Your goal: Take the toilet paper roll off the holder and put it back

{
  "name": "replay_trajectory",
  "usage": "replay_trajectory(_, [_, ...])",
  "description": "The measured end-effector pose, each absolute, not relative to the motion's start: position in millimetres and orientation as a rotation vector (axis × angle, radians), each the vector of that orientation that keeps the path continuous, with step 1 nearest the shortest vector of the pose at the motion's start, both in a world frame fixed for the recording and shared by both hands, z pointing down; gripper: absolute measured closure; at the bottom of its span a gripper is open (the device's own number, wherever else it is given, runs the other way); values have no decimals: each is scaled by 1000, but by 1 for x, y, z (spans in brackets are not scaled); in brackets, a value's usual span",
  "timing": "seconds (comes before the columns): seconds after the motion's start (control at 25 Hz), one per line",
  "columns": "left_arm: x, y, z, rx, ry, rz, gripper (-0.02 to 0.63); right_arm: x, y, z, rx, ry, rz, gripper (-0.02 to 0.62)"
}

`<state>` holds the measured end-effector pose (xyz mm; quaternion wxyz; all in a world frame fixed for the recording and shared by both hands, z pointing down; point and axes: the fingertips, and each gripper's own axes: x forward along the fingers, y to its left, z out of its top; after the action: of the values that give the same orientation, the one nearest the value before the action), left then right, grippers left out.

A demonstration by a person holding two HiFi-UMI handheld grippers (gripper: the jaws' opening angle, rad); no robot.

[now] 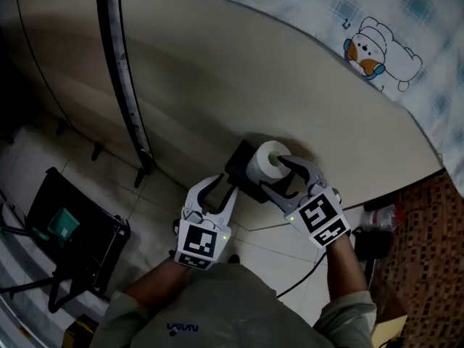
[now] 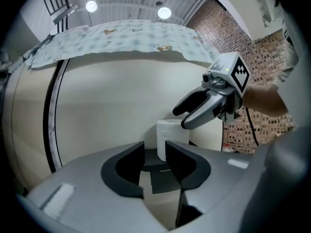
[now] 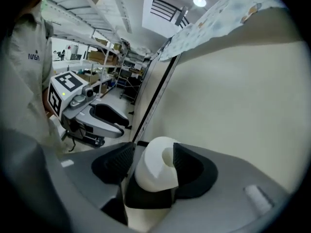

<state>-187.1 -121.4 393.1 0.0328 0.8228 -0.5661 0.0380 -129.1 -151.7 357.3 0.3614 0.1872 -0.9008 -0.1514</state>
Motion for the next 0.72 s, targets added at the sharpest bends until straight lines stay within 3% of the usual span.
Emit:
replay_trajectory(0.32, [-189,-138,396,2485,-1771,130,485,-123,-156,393,270,-1996,-458,342])
replay_trajectory(0.72, [-176,-145,403,2462,-1780,157,483,-122,-159,407,123,-1866,-542,396])
